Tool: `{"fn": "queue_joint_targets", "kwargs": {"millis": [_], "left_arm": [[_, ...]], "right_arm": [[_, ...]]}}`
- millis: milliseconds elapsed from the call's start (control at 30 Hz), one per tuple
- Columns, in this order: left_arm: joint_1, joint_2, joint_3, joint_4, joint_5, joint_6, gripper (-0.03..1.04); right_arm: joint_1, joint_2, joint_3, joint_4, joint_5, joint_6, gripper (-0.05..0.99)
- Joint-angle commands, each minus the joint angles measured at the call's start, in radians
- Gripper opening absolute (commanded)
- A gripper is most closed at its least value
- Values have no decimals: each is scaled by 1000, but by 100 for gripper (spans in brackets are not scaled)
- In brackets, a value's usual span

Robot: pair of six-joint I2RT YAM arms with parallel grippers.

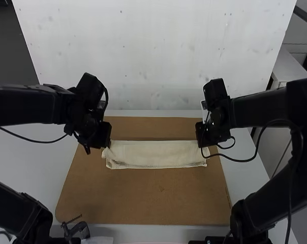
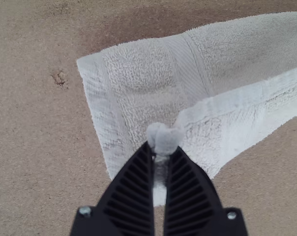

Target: Fold the towel.

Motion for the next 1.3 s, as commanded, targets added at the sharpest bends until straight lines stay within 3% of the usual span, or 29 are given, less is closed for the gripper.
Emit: {"fn": "queue_joint_targets", "kwargs": {"millis": [0,400,867,900,967,1000,1033,1067,1267], "left_arm": [[14,132,23,44,-4,1,2],[108,322,148,159,-4,67,2],[105,423,186,146,-4,70,4],[111,423,188,147,-5,72,17],[131,411,194,147,-4,75,73],[138,393,201,146,-5,76,94],[146,385,209,141,-8,81,100],[158,357,209,141,-10,84,101],[210,215,206,147,-12,78,101]], "right_arm": [[-9,41,23,29,27,-12,1],[-37,200,97,118,27,-6,1],[-60,295,120,156,25,0,3],[-67,292,120,170,22,5,13],[-77,268,121,174,16,24,51],[-80,256,121,174,4,28,70],[-86,240,120,173,-7,29,86],[-92,228,120,173,-16,32,94],[-161,164,123,113,-127,81,95]]}}
